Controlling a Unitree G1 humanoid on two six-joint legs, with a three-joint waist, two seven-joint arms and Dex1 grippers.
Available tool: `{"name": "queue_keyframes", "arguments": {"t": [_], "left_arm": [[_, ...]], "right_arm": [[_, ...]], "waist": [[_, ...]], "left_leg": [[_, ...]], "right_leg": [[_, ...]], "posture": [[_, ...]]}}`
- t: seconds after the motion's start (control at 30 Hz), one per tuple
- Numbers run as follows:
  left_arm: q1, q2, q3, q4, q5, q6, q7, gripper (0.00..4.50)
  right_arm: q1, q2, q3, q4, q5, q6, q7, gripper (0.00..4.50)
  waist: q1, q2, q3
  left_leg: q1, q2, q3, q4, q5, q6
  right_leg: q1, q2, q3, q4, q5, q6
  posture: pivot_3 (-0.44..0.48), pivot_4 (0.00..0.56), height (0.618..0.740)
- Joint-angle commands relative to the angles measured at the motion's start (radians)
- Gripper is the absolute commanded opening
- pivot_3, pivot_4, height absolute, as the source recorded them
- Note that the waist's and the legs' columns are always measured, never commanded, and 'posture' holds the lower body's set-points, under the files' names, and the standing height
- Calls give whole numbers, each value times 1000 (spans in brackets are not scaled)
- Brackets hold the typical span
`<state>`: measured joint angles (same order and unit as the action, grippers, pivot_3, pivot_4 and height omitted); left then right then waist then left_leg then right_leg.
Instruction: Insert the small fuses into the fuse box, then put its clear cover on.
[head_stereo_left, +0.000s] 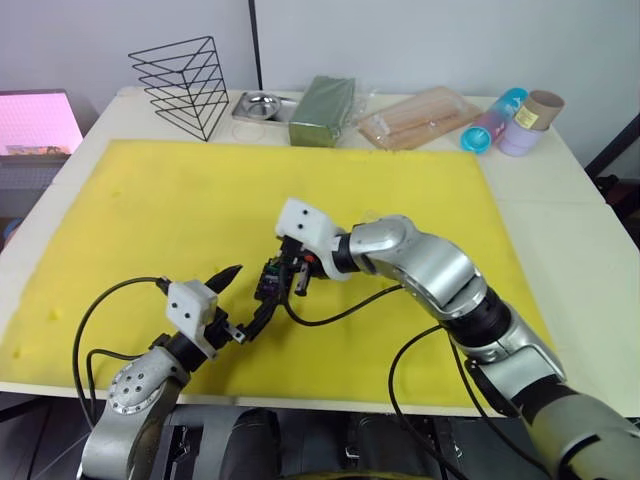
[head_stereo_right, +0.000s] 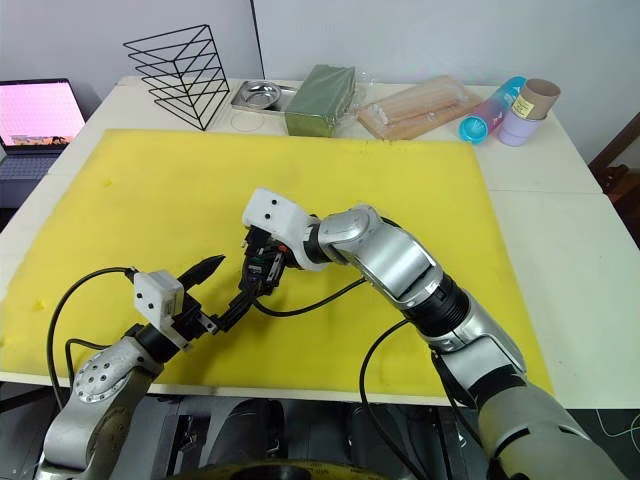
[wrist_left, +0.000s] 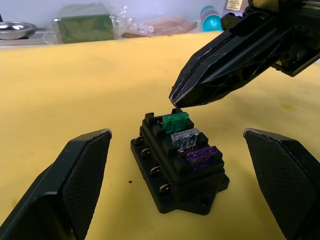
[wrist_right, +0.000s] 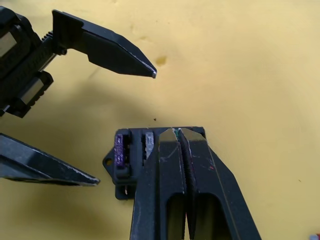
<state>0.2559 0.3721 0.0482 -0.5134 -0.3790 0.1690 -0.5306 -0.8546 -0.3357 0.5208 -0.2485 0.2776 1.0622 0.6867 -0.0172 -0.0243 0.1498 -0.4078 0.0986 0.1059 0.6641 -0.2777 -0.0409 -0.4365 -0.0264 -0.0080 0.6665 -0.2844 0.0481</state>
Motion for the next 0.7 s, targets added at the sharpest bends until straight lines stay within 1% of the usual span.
{"name": "queue_keyframes", "arguments": {"t": [0.03, 0.37, 0.7], "left_arm": [[0, 4, -4, -33, 6, -15, -3, 4500], [4, 7, -4, -38, 3, -12, -5, 4500], [3, 12, 2, -42, -1, -8, -3, 4500]], "right_arm": [[-1, 4, 3, 0, -18, -29, -3, 35], [42, 2, 20, 21, -37, -24, -7, 35], [48, 9, 15, 20, -15, 13, 5, 35]], "waist": [[0, 0, 0], [0, 0, 0], [0, 0, 0]], "left_leg": [[0, 0, 0, 0, 0, 0], [0, 0, 0, 0, 0, 0], [1, 0, 0, 0, 0, 0]], "right_leg": [[0, 0, 0, 0, 0, 0], [0, 0, 0, 0, 0, 0], [1, 0, 0, 0, 0, 0]], "posture": [[0, 150, 740], [0, 150, 740], [0, 150, 740]]}}
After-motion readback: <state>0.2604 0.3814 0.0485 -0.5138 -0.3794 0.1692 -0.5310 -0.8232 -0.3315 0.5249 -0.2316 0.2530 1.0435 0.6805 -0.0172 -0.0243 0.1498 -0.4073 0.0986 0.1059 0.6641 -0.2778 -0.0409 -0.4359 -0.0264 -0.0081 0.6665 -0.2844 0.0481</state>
